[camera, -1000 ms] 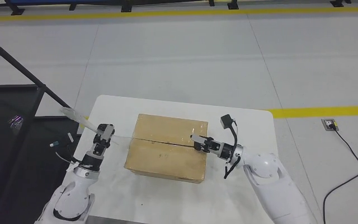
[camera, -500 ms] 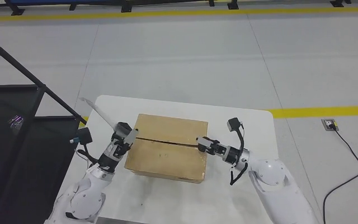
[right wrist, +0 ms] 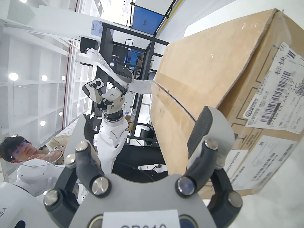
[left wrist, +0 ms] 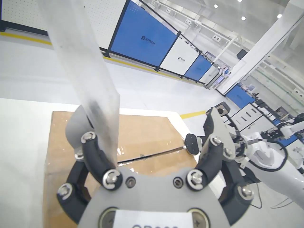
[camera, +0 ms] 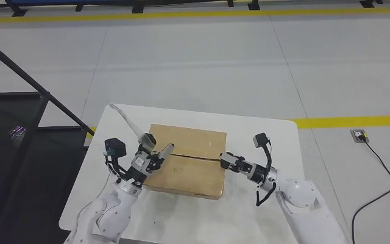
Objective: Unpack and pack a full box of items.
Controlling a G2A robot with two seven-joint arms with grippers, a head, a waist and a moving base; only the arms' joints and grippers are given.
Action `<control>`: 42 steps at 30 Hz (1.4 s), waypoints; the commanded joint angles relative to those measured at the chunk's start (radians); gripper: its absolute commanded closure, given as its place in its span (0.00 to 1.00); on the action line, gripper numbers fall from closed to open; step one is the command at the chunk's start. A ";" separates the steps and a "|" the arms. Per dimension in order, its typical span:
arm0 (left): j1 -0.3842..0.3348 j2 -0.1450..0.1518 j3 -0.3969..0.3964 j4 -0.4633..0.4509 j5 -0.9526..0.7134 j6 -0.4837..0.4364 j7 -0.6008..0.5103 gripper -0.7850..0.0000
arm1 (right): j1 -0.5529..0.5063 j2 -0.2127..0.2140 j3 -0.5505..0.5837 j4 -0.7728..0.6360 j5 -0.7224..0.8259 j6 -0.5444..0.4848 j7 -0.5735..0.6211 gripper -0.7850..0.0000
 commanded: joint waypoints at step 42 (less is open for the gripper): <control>-0.138 -0.075 0.184 0.178 0.242 0.020 -0.055 0.00 | -0.052 0.029 0.023 -0.013 0.031 -0.023 -0.024 0.00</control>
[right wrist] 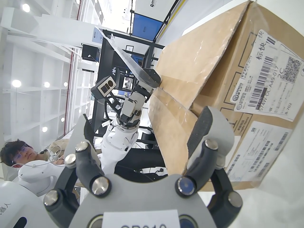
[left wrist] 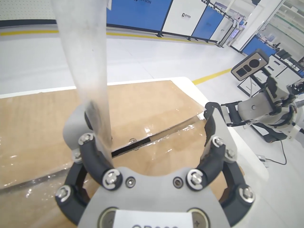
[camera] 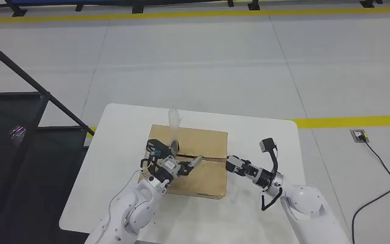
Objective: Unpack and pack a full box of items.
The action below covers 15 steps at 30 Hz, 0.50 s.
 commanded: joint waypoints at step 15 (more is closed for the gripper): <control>0.010 -0.015 0.009 -0.012 0.114 0.019 0.057 0.00 | 0.011 0.006 -0.003 0.017 0.017 -0.016 -0.009 0.00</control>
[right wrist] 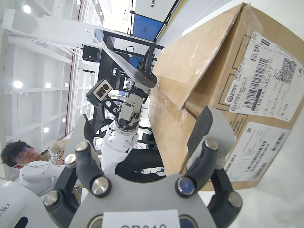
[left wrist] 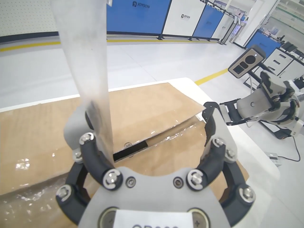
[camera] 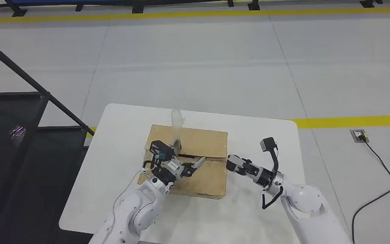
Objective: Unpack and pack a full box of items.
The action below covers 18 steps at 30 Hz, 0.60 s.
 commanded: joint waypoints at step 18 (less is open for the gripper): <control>0.073 -0.002 -0.004 -0.042 0.577 0.316 0.268 0.00 | -0.052 0.002 0.031 -0.149 -0.126 -0.118 -0.221 0.00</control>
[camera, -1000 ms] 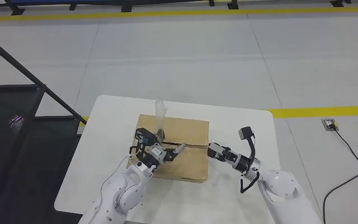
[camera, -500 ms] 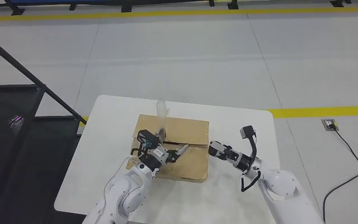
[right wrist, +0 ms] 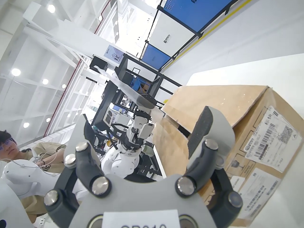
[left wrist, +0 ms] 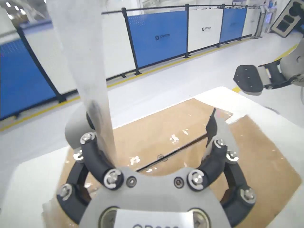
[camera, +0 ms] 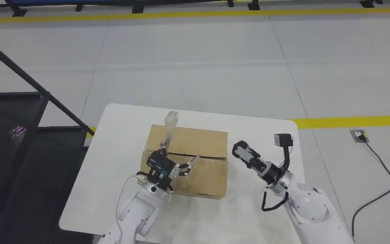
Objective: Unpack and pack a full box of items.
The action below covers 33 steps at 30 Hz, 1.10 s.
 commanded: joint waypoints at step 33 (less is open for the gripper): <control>0.083 -0.022 -0.029 -0.061 0.286 0.094 -0.078 0.00 | -0.028 -0.017 -0.156 -0.355 -0.652 -0.003 -0.279 0.00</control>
